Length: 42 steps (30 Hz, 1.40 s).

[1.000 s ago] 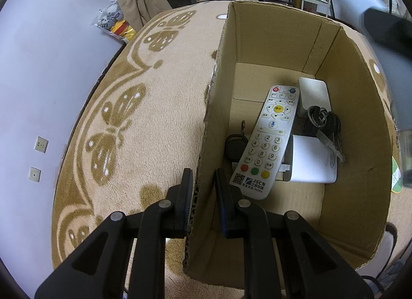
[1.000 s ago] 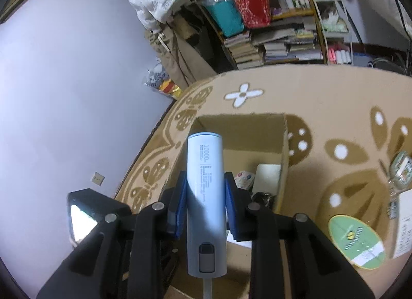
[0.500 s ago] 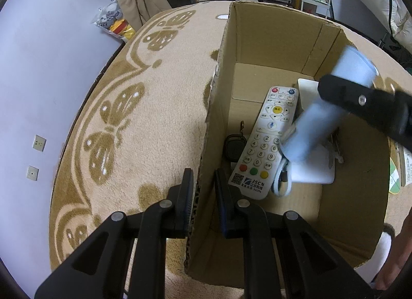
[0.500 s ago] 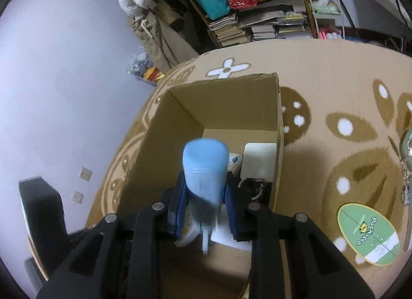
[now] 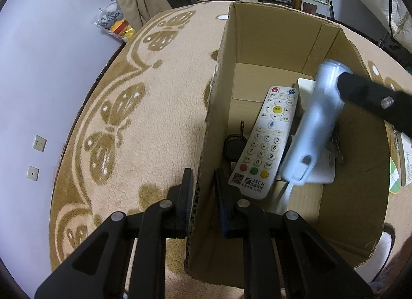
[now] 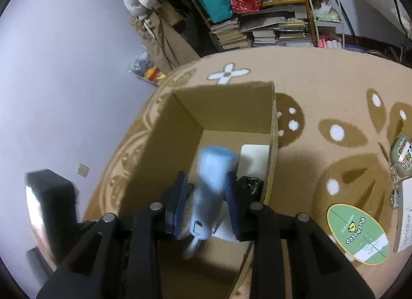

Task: Organize rigid objects
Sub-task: 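Carry the light-blue device into the box and release it with the right tool, then grasp the green oval Pochacco card with the right tool and lift it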

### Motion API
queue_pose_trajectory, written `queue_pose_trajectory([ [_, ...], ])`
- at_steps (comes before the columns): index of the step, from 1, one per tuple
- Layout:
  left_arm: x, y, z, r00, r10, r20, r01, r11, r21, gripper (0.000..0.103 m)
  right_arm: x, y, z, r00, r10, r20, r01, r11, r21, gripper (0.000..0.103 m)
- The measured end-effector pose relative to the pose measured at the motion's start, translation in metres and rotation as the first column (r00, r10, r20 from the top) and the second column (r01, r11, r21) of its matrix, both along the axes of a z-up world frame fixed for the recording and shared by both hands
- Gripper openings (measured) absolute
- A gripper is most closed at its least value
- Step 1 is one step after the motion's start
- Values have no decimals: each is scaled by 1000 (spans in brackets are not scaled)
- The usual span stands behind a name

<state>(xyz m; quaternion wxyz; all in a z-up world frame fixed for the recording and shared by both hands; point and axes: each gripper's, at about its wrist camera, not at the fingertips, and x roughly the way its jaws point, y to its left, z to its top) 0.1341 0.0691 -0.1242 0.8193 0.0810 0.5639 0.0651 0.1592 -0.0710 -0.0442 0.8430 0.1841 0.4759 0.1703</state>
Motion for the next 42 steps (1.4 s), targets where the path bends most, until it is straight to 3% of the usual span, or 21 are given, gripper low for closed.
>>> queue_pose_trajectory([
  [7,-2,-2,0,1000,-10,5,10,1000,17,16,-12,-24,36,996,-42,80,47,997,-56,81],
  [10,-2,-2,0,1000,-10,6,10,1000,15,16,-16,-36,43,995,-23,100,36,991,-127,94],
  [12,-2,-1,0,1000,-10,5,10,1000,13,16,-20,-42,44,993,-2,116,25,980,-198,97],
  [14,-1,-1,0,1000,-11,6,11,1000,13,16,-25,-47,41,994,23,110,8,963,-270,99],
  [20,-2,-1,2,1000,-11,11,11,1000,9,16,-41,-73,19,997,61,46,-40,932,-360,99],
  [35,-2,1,3,1000,-16,13,16,1000,20,16,-49,-103,-55,996,77,-33,-84,895,-438,99],
  [42,-4,0,3,1000,-16,13,16,1000,18,16,-41,-110,-74,996,38,-76,-66,909,-412,99],
])
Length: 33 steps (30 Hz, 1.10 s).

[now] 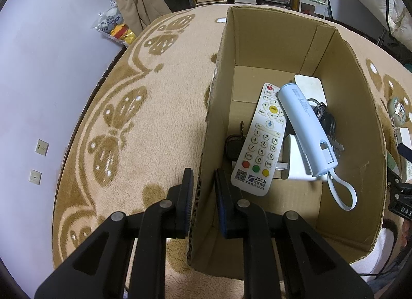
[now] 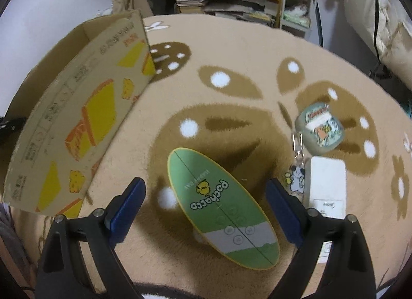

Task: Organize rigid objects
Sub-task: 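Grasp the green oval Pochacco card with the right tool and lift it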

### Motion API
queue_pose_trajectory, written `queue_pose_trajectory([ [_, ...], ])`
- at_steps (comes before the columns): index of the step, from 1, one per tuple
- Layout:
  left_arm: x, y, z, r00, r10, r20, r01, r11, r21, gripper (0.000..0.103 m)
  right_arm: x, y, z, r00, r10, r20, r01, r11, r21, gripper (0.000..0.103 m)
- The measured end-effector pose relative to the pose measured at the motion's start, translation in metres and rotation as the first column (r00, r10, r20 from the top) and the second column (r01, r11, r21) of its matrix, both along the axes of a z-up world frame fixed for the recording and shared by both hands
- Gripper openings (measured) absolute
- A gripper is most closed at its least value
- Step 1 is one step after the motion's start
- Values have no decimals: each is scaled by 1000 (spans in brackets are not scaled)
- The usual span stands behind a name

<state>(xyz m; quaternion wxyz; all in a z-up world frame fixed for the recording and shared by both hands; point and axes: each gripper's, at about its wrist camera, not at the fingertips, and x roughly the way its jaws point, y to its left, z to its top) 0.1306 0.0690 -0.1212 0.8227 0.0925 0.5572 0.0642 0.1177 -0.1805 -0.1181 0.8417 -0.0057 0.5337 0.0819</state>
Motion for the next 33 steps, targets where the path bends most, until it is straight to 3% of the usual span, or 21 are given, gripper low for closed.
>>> queue_pose_trajectory([
  [7,0,0,0,1000,1,0,-1,1000,-1,16,4,-12,-22,998,-37,-52,38,999,26,99],
  [9,0,0,0,1000,1,0,-1,1000,-4,16,3,-7,-22,999,-22,-49,22,1000,-2,97],
  [12,0,-1,0,1000,1,0,-1,1000,-5,16,0,0,-22,999,-8,-40,6,999,-47,89],
  [20,0,0,0,1000,1,0,-1,1000,-4,16,-7,2,-15,999,-27,-44,25,999,-40,62],
  [33,0,0,0,1000,1,1,-1,1000,-5,16,-9,-2,-16,997,-38,-70,36,999,-21,64],
])
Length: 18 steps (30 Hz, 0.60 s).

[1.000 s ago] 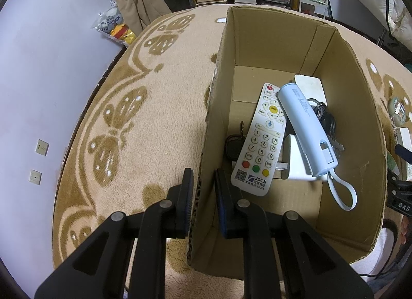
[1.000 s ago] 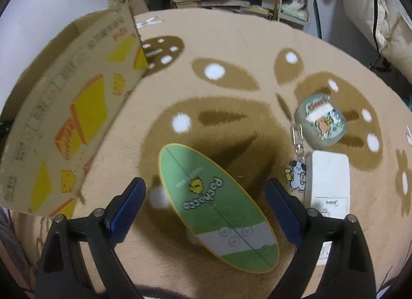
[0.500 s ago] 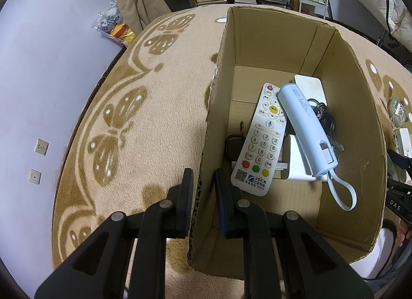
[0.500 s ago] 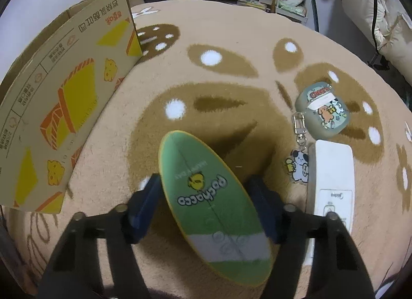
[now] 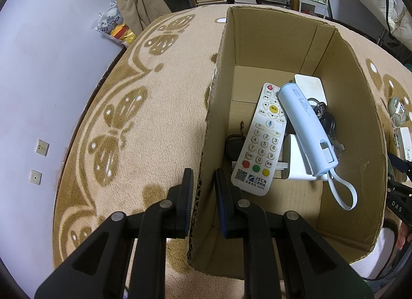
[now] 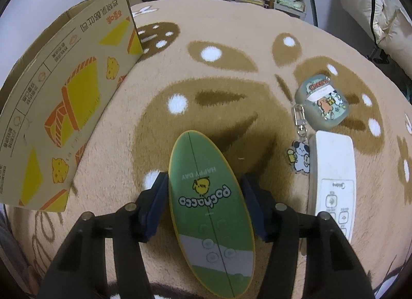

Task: Organize rigid objects
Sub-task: 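Grasp the green oval Pochacco card with the right tool and lift it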

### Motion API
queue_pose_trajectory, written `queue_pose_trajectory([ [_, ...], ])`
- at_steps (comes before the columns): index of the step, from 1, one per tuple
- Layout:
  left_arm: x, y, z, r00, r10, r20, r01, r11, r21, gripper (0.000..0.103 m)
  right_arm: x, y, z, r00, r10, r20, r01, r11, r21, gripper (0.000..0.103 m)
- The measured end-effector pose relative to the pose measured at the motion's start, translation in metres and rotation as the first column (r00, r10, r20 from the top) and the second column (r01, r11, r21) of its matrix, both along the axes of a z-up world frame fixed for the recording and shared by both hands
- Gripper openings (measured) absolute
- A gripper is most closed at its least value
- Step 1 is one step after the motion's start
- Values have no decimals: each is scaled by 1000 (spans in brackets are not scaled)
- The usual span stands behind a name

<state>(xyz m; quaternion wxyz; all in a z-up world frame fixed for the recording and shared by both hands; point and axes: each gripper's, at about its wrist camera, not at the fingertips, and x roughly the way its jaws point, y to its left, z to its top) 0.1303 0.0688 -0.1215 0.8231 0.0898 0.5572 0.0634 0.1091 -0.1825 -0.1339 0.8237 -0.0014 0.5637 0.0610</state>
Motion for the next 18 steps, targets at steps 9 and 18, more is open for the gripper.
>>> queue_pose_trajectory([
  [9,0,0,0,1000,2,0,-2,1000,-3,16,-15,11,1,999,26,-28,-29,997,-78,63],
  [18,0,0,1,1000,2,0,-2,1000,1,16,-16,28,19,998,48,31,-47,998,-47,62],
])
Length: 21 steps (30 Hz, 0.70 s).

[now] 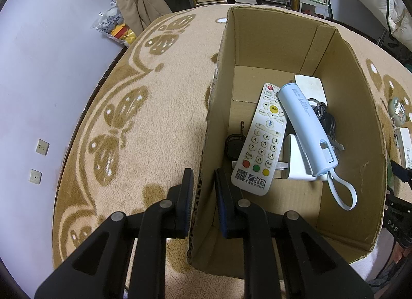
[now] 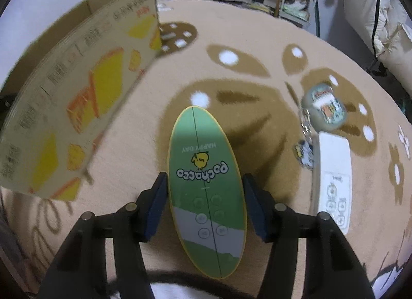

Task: Organize rigid objects
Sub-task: 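Grasp the green oval Pochacco card with the right tool and lift it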

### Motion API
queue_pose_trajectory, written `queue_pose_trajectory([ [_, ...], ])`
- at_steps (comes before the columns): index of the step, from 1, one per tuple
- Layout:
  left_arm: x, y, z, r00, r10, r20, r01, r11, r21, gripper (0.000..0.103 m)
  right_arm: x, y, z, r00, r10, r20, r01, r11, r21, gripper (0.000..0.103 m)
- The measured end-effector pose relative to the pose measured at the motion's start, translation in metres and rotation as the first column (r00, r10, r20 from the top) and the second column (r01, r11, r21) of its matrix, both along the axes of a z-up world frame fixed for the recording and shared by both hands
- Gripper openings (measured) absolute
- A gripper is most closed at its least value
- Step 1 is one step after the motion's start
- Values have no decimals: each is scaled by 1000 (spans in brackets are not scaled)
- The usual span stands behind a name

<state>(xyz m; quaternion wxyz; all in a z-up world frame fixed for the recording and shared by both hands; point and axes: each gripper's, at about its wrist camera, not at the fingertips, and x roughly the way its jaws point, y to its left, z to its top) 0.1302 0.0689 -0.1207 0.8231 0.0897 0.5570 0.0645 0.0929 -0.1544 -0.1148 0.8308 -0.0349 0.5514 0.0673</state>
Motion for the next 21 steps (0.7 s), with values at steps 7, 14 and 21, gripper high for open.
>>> queue_pose_trajectory([
  [7,0,0,1,1000,0,2,0,1000,10,16,7,12,38,997,7,76,-13,996,83,62],
  [14,-1,-1,1,1000,0,1,0,1000,15,16,23,25,76,991,-17,129,-11,977,213,62],
  [21,-1,-2,0,1000,-2,1,2,1000,22,16,37,43,116,982,-42,182,-24,937,348,62],
])
